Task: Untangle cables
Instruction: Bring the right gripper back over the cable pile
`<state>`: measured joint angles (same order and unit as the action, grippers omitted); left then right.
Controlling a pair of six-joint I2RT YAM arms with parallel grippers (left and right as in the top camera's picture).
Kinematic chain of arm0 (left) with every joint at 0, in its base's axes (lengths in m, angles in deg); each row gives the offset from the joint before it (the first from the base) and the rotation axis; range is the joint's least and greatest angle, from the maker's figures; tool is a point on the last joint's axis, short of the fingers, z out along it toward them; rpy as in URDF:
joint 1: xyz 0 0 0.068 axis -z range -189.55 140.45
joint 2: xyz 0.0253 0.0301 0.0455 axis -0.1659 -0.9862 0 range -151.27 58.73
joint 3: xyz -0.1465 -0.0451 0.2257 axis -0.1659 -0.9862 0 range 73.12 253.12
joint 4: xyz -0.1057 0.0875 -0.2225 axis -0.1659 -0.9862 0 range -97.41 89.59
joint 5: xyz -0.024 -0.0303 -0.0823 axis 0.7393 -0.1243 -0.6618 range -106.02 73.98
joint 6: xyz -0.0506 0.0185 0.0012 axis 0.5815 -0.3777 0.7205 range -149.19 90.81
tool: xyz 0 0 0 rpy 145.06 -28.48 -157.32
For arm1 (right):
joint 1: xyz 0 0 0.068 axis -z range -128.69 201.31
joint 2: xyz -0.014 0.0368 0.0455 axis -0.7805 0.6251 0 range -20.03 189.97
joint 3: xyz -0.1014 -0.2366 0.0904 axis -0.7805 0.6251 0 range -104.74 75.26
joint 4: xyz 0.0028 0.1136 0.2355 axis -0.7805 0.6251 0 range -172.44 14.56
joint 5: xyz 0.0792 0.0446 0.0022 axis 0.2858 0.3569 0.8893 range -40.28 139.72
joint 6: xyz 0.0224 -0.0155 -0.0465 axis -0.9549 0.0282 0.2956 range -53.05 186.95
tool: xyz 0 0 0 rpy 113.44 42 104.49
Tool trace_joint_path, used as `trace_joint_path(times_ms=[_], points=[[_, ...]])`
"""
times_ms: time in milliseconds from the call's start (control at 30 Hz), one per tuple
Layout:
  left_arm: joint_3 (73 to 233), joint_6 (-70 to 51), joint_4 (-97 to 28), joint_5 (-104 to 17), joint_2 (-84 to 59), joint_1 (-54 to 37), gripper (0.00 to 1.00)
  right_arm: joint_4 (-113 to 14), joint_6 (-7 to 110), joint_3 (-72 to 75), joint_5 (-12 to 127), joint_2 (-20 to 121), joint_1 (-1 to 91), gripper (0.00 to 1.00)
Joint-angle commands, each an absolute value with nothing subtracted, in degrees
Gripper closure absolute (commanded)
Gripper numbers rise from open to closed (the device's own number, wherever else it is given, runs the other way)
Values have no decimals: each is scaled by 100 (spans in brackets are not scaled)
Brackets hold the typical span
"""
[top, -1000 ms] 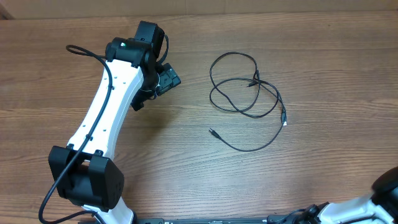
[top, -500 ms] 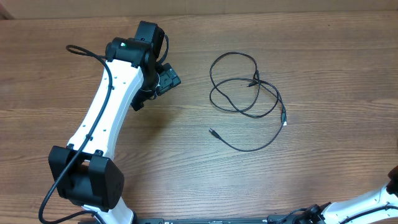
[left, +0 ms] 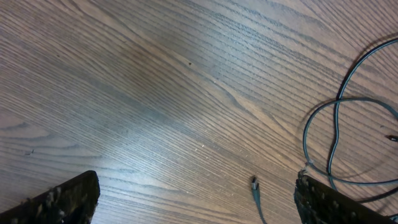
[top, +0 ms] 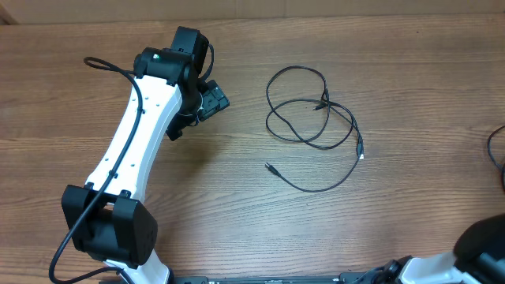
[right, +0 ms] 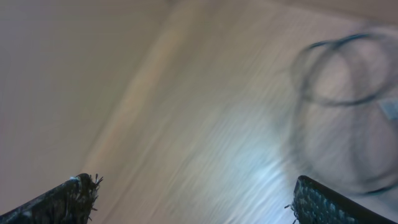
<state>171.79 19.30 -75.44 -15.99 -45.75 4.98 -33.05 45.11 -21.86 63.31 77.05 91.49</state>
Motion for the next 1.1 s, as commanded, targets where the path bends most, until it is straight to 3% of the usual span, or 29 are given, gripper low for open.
trace_joint_path(times_ms=[0,333,567,1067], points=[[17173,1904,-7535,-1544,-4615,511,1,-2855,4399,-2243,6508,7458,8424,0],[17173,1904,-7535,-1544,-4615,511,0,-1533,4126,-2059,6501,7477,6607,0],[17173,1904,-7535,-1544,-4615,511,0,-1487,4126,-1721,6482,7539,5593,0],[17173,1904,-7535,-1547,-4615,511,0,-2367,4168,-534,6438,7790,4916,0]])
